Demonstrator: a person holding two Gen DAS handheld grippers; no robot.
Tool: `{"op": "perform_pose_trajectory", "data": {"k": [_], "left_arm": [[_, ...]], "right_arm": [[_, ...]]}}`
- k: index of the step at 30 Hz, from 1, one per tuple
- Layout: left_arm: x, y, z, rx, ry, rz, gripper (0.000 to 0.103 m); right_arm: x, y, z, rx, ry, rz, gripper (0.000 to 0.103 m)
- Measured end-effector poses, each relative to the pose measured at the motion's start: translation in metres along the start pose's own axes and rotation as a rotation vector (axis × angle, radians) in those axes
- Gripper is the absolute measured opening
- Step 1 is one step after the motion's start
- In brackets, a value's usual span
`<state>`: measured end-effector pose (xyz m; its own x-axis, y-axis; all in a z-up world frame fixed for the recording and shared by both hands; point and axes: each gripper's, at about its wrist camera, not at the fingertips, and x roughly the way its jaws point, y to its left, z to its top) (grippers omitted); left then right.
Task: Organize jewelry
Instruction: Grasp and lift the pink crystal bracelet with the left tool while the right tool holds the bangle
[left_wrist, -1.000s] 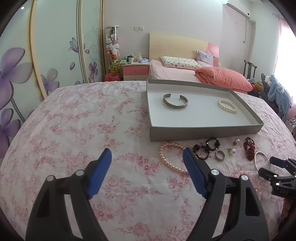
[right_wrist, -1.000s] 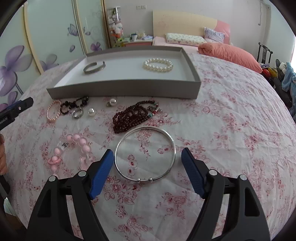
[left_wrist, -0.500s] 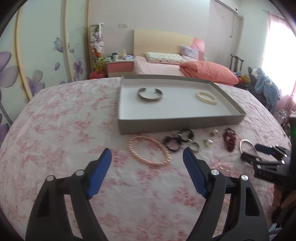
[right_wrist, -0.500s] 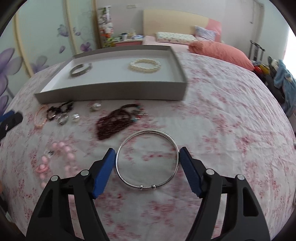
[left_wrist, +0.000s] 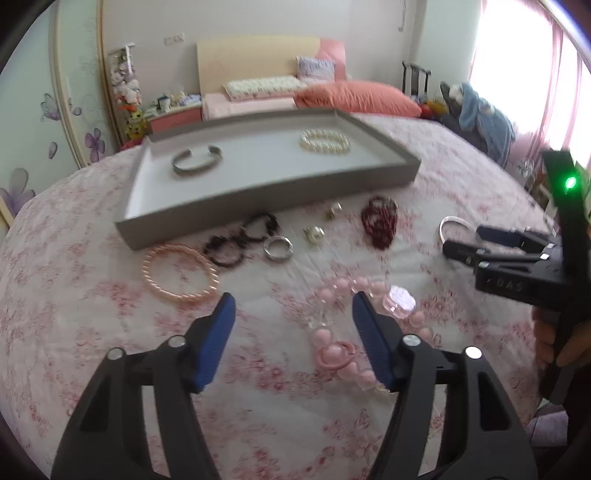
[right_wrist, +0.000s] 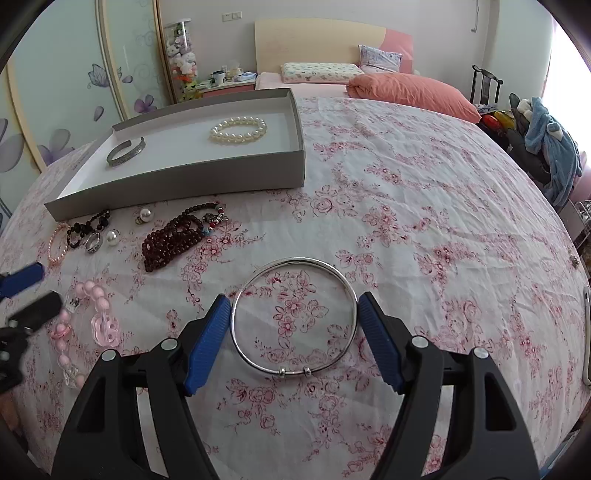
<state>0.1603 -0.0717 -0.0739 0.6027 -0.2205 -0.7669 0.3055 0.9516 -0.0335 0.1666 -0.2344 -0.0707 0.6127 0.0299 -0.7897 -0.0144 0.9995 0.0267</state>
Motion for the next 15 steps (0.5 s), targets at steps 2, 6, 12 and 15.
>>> {"op": "perform_pose_trajectory", "data": {"k": [2, 6, 12, 15], "left_arm": [[0.01, -0.003, 0.0, 0.004, 0.035, -0.017, 0.055], [0.018, -0.011, 0.001, 0.039, 0.044, 0.016, 0.046], [0.015, -0.011, -0.002, 0.046, 0.038, 0.037, 0.023], [0.014, -0.012, -0.003, 0.052, 0.032, 0.046, 0.02]], "right_arm": [[-0.001, 0.0, -0.001, -0.001, 0.0, 0.001, 0.071], [-0.002, -0.002, -0.004, -0.003, 0.0, 0.005, 0.071], [-0.002, -0.002, -0.004, -0.003, -0.001, 0.004, 0.071], [-0.002, -0.002, -0.005, -0.003, -0.001, 0.004, 0.071]]}}
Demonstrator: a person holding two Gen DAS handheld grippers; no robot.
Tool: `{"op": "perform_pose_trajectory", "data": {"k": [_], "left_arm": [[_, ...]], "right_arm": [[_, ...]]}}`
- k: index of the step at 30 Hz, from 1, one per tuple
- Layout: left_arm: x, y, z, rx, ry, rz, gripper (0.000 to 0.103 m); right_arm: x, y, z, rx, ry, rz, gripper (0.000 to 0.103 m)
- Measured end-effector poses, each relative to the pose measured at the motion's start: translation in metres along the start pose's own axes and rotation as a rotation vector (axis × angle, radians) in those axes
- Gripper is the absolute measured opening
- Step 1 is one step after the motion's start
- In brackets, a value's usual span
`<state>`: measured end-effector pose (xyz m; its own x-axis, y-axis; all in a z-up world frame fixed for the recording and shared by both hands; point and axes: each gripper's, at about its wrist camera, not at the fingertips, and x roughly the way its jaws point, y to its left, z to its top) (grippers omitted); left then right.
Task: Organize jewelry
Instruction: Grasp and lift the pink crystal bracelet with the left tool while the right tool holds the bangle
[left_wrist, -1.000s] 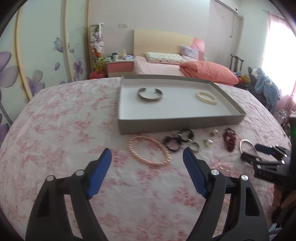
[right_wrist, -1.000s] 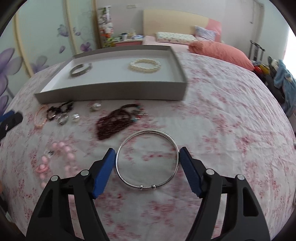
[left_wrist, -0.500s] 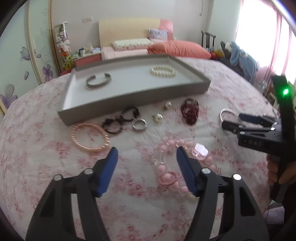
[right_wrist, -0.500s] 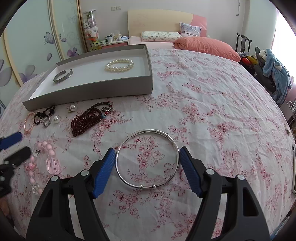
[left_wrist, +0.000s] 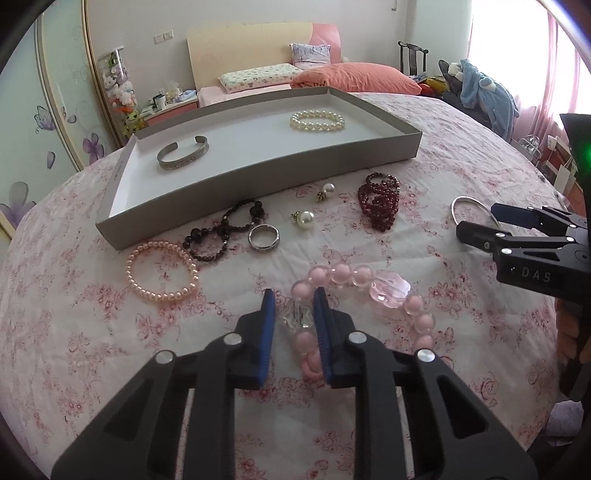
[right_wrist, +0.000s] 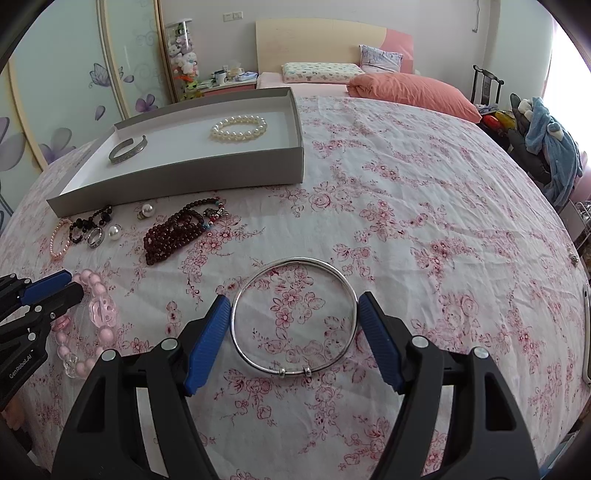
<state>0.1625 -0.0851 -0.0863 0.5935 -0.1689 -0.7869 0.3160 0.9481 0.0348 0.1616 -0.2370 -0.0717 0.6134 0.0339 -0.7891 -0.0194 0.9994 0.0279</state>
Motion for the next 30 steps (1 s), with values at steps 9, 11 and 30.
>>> {"op": "perform_pose_trajectory", "data": {"k": [9, 11, 30], "left_arm": [[-0.013, 0.022, -0.014, -0.029, -0.001, 0.048, 0.019], [-0.018, 0.034, -0.022, -0.044, -0.001, 0.072, 0.019], [-0.034, 0.098, -0.043, -0.193, 0.005, 0.167, 0.019]], "right_arm": [[0.0, 0.001, 0.0, -0.002, 0.0, 0.001, 0.071], [0.0, 0.001, -0.001, -0.007, 0.0, 0.004, 0.071], [-0.002, 0.033, -0.002, -0.082, 0.002, 0.06, 0.071]]}}
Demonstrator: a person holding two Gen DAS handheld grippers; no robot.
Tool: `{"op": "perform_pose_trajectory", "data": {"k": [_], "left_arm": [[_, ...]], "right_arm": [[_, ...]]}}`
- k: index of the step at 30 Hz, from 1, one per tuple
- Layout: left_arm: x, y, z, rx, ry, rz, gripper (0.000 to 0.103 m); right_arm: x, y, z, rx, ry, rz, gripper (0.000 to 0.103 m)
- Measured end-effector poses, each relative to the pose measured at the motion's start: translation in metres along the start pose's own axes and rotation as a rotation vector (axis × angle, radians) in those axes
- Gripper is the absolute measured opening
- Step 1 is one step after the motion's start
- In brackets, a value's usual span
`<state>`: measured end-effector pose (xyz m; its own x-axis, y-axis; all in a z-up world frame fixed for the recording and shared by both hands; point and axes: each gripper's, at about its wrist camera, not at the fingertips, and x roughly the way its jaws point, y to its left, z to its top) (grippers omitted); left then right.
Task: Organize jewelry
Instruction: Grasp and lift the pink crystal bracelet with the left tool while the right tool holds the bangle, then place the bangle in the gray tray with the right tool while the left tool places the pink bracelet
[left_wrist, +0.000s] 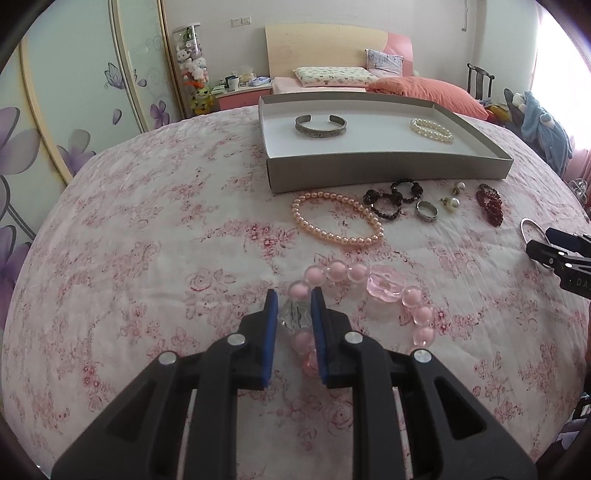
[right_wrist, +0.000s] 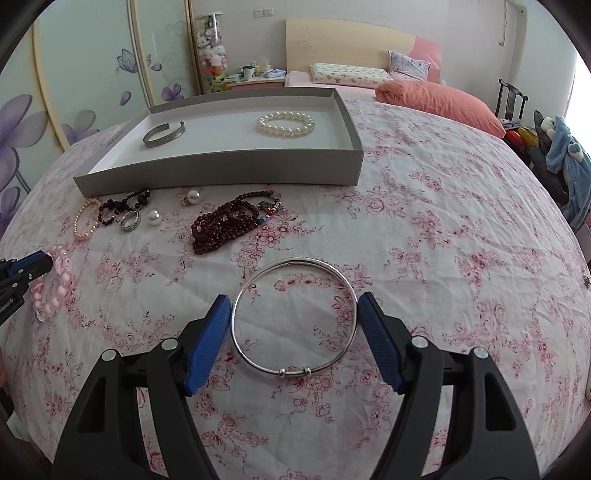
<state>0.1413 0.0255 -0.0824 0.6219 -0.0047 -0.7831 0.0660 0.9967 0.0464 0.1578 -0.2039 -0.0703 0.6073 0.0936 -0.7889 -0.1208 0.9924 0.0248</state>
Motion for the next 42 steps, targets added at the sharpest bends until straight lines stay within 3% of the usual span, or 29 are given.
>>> {"op": "perform_pose_trajectory", "data": {"k": [17, 28, 42], "left_arm": [[-0.001, 0.003, 0.001, -0.031, -0.007, -0.018, 0.019], [-0.039, 0.008, 0.007, -0.077, -0.143, -0.099, 0.019], [-0.071, -0.003, 0.013, -0.08, -0.245, -0.162, 0.019]], "right_arm": [[-0.001, -0.001, 0.0, 0.016, -0.006, 0.017, 0.07], [-0.018, 0.008, 0.001, 0.033, -0.081, 0.069, 0.07], [-0.043, 0.024, 0.006, 0.034, -0.212, 0.102, 0.07]]}}
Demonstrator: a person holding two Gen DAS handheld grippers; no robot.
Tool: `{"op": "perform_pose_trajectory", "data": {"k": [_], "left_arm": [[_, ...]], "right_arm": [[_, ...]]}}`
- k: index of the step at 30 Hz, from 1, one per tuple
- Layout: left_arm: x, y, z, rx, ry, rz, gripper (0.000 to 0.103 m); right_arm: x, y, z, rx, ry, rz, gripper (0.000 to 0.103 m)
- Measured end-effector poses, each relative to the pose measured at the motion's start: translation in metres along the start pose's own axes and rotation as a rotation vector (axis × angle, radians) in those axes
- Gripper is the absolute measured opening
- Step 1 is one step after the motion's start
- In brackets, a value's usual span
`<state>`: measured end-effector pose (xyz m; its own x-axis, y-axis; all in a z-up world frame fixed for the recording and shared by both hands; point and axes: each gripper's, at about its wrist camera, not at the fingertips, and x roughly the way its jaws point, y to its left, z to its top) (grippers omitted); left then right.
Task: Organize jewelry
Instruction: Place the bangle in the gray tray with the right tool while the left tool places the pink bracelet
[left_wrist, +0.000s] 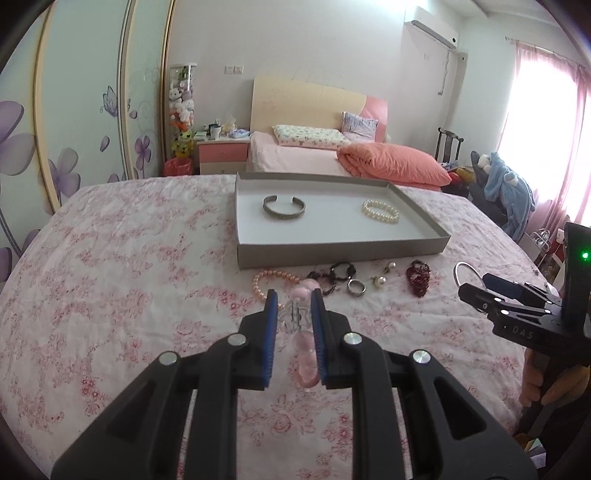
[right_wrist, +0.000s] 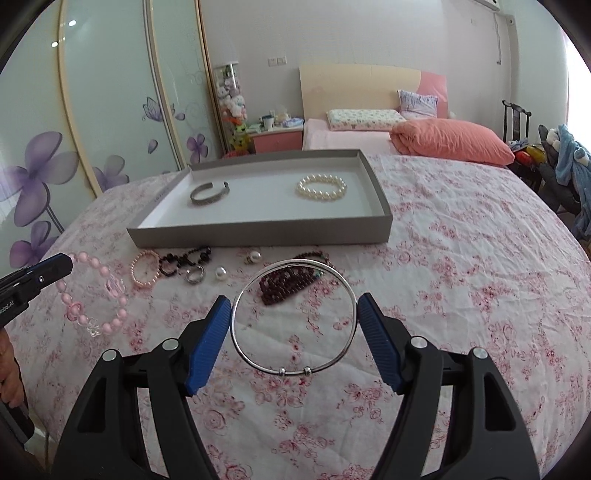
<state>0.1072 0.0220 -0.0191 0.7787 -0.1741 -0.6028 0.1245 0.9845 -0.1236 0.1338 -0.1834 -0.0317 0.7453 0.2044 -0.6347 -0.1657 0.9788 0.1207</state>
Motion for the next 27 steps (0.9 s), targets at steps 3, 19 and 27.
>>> {"op": "perform_pose_trajectory", "data": {"k": [3, 19, 27], "left_arm": [[-0.003, -0.002, 0.002, -0.001, -0.013, -0.003, 0.019], [-0.01, -0.009, 0.011, 0.007, -0.053, -0.017, 0.018], [-0.014, -0.019, 0.022, 0.019, -0.085, -0.033, 0.018]], "right_arm": [[-0.005, 0.003, 0.002, -0.003, -0.028, -0.001, 0.07], [-0.02, 0.014, 0.013, -0.02, -0.107, 0.004, 0.071], [-0.029, 0.019, 0.023, -0.026, -0.153, 0.009, 0.071]]}}
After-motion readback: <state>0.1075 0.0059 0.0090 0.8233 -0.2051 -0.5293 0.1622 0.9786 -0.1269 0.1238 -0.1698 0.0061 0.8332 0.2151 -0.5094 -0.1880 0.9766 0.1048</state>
